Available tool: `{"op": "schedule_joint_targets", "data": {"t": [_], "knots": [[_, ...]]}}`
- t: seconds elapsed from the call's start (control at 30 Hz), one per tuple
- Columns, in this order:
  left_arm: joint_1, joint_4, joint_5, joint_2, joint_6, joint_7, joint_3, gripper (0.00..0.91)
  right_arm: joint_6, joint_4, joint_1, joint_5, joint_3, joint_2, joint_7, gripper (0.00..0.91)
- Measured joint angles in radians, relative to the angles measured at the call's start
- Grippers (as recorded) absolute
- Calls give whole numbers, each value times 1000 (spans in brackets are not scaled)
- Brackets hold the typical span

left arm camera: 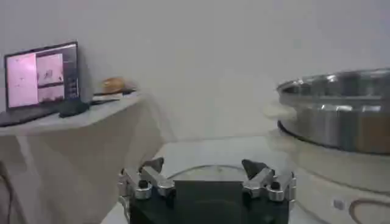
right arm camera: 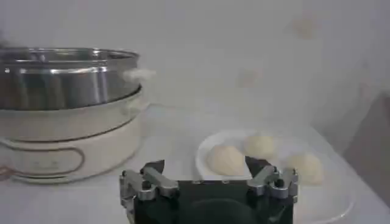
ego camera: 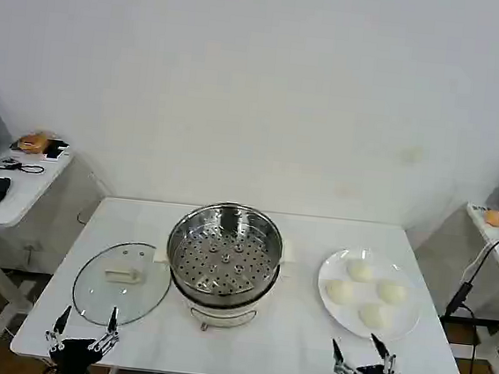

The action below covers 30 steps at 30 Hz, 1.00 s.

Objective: Take steamed baozi put them in steamer then cover it.

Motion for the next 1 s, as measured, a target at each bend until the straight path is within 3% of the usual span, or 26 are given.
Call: {"op": "schedule_joint_targets", "data": {"t": [0.2,0.47,0.77,1.0], "knots": [[2,-6,37,-5,41,-13,1,907,-39,-19,71,-15,44,-94,-10,907],[4,-14,105,-13,93,20,-21,907,-133,-71,189,-70,96,-278,-93,907],[16,-20,155,-14,108,61,-58,907,-137,-235,382,-234,66,-520,-282,907],[11,-17,185,-23,112,73,-63,907,-81,-375,589,-356,-68,-667,-465,907]]}}
